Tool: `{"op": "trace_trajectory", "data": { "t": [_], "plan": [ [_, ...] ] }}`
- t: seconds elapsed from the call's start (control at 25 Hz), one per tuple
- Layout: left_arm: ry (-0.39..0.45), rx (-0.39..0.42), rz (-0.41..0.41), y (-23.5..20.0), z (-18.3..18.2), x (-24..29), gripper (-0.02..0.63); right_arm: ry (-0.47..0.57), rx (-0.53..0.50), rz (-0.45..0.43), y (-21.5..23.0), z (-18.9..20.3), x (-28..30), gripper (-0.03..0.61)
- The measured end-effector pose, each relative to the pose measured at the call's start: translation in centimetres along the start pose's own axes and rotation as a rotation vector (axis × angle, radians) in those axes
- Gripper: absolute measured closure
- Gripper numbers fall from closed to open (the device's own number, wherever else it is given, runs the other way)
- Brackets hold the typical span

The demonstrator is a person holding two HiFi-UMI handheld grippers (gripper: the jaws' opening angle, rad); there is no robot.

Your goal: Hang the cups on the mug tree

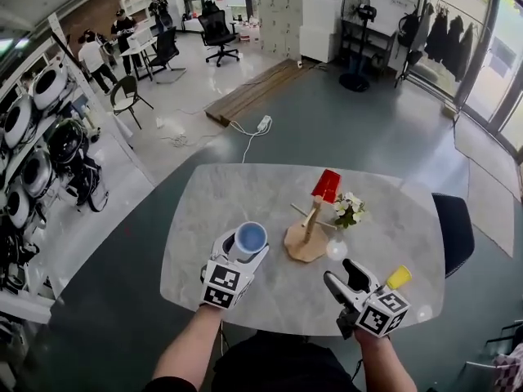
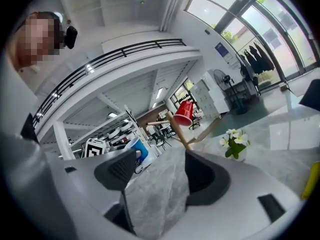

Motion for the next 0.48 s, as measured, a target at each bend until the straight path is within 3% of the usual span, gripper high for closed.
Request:
{"op": "trace_trajectory", "data": {
  "t": [0.24, 0.48],
  "plan": [
    [-0.07, 0.083, 0.054, -1.5, 0.0, 2.0, 0.313, 0.024, -0.013, -0.012, -1.0, -1.0, 1.7, 0.262],
    [-0.083, 0.102, 0.151, -4.7, -0.6, 5.1, 0.313, 0.074, -0.005, 0.114, 0.4, -2.1, 3.8, 0.262]
  ]
}}
Point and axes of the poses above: the fingertips, and each gripper's own axes: x forward along the fingers, y to its right, z out of its underside, the point moved 4 cm from there along -x, backward along the fingers, and after that the axes turned 10 degrees about z, right-handed, at the moved point
